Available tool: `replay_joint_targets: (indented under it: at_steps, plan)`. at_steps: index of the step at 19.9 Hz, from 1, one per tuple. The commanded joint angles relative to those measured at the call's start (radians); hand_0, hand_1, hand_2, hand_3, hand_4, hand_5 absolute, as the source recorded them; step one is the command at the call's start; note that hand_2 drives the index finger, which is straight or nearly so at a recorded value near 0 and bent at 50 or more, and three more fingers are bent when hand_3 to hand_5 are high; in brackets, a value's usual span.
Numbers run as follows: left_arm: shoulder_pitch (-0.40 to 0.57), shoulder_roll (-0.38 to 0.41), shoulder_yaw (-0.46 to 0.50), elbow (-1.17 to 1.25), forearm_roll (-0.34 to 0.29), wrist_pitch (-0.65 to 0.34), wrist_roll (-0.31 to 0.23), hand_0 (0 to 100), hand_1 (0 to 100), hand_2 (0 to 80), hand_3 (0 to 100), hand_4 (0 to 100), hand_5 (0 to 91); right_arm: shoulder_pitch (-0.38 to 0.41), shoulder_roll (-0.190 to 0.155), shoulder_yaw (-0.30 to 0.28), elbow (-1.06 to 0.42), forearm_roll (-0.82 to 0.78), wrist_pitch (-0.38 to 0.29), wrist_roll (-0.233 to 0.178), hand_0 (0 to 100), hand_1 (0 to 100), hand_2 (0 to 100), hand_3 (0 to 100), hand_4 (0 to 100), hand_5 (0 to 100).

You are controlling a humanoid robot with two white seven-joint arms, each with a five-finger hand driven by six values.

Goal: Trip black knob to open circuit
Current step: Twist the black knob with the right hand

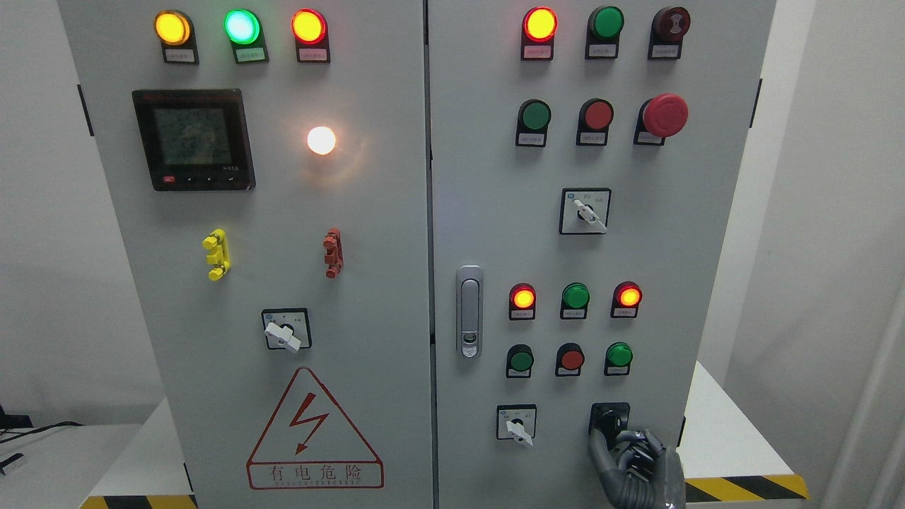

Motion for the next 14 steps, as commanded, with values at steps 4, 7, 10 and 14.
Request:
replay_joint_targets:
  at_steps: [4,7,10,14]
  plan:
    - [0.0,0.0,0.0,-0.001,-0.031,0.0,-0.001,12,39,0.0,0,0,0.0,-0.002,0.0,0.004,-0.004,0.023,-0.001,0.0,27,79,62,100,96,100]
    - [0.0,0.0,0.0,-0.001,-0.031,0.0,-0.001,12,39,0.0,0,0,0.0,-0.005,0.0,0.004,-0.004,0.023,-0.001,0.0,25,78,62,100,96,100]
    - [0.0,0.0,0.0,-0.001,-0.031,0.0,-0.001,12,39,0.0,0,0,0.0,-0.008,0.0,0.004,-0.009,0.022,-0.001,0.0,24,78,63,100,96,100]
    - [0.0,0.0,0.0,-0.001,-0.031,0.0,-0.001,12,39,0.0,0,0,0.0,-0.008,0.0,0.004,-0.012,0.022,-0.001,0.0,23,77,63,100,96,100]
